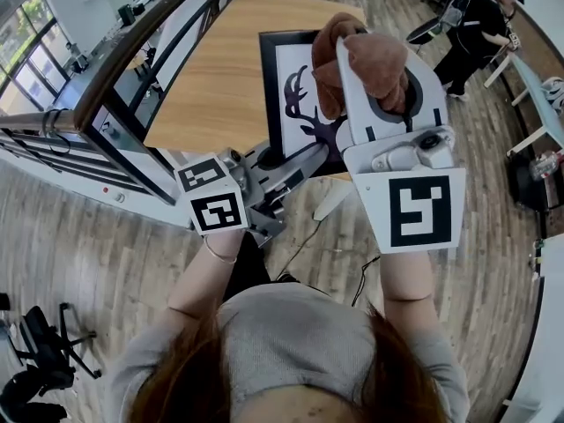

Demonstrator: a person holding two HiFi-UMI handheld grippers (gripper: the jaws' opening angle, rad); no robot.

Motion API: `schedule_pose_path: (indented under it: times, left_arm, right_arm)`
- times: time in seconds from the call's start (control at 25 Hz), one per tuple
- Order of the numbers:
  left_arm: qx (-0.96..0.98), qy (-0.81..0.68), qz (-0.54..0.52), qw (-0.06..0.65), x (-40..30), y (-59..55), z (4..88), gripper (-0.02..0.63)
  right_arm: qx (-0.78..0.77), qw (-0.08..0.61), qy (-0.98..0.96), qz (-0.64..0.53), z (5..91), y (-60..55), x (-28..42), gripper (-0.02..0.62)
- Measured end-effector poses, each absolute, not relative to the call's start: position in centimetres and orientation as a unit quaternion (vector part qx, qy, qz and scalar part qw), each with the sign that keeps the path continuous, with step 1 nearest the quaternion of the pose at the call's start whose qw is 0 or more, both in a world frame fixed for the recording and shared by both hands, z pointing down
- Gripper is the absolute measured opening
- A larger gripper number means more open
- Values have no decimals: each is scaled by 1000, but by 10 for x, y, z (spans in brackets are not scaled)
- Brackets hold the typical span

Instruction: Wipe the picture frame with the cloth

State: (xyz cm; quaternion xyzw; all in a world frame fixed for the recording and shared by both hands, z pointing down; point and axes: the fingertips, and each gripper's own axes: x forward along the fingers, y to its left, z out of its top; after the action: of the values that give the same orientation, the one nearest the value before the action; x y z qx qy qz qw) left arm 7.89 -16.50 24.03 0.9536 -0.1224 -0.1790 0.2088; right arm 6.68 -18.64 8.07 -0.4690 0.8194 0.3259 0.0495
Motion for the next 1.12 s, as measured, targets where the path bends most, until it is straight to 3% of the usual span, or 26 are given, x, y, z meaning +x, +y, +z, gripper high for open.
schedule_pose_path:
  times: [0.28,1.12]
  left_arm:
    - [952,-112,-185,215,79,-165,242,18]
    - [946,-103,-208,227,80,-162,235,18]
  right_arm:
    - [-471,-10,821,322,106,-199,57,46]
    - [-444,-56,858,253,171,-167,71,46]
